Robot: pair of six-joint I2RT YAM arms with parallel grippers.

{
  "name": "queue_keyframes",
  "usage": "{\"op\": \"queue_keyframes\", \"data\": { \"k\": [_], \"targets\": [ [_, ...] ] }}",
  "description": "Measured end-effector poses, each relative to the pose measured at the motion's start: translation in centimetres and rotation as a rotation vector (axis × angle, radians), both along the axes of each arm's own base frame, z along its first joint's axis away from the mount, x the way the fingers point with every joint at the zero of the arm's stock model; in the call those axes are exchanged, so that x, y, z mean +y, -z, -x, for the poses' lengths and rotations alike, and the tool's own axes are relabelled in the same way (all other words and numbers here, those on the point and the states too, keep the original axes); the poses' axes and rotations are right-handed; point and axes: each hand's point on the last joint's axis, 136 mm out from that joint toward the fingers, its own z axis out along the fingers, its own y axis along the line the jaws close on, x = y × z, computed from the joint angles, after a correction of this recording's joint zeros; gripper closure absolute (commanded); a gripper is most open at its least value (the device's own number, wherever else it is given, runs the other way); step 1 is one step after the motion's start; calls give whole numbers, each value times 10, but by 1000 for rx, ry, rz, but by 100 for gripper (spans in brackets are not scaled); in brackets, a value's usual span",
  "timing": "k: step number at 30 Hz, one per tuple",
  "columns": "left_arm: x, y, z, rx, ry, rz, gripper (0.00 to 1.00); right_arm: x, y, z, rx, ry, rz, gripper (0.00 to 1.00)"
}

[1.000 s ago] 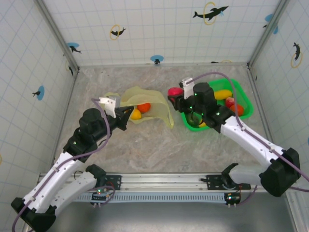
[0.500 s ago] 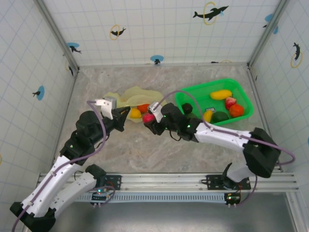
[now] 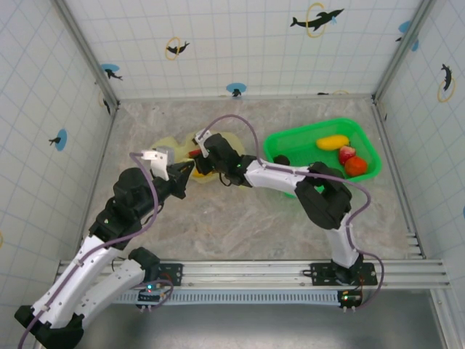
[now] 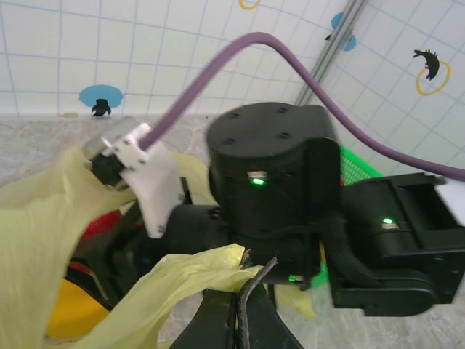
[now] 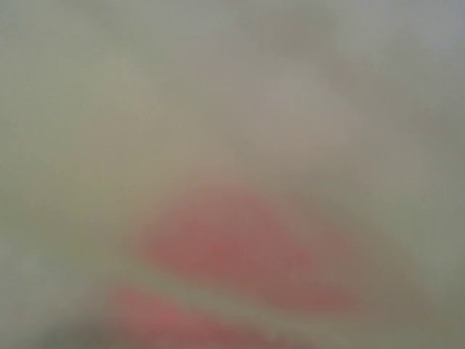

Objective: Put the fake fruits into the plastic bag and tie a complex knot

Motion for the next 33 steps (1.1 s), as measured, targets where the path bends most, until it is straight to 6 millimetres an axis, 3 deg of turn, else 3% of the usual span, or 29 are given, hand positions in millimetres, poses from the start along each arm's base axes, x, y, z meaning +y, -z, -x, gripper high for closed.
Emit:
{"op": "queue_keyframes", "data": {
  "k": [4,8,13,18,21,25,29,33],
  "targets": [
    [1,1,-1,5,-8,-6,100,11,13,-23,19,48,0,27],
    [2,-1,-4,6,-22,-10,100,6,32,-37,51,90,34,17],
    [1,-1,-6,11,-25,-15,100,-3,37,-36,59,99,48,19],
    [1,-1,-7,13,-25,-16,100,-22,34,-16,79,76,47,26],
    [0,0,-8,16,-25,-19,100,-34,14,0,80,44,-7,37],
    [0,1,-8,19,-25,-20,100,-54,-34,28,66,-26,-141,47],
    [-1,2,-9,23,-25,-23,100,-65,-79,55,53,-129,-268,51],
    [-1,2,-9,23,-24,-22,100,-80,-99,86,62,-220,-337,51]
  ]
}}
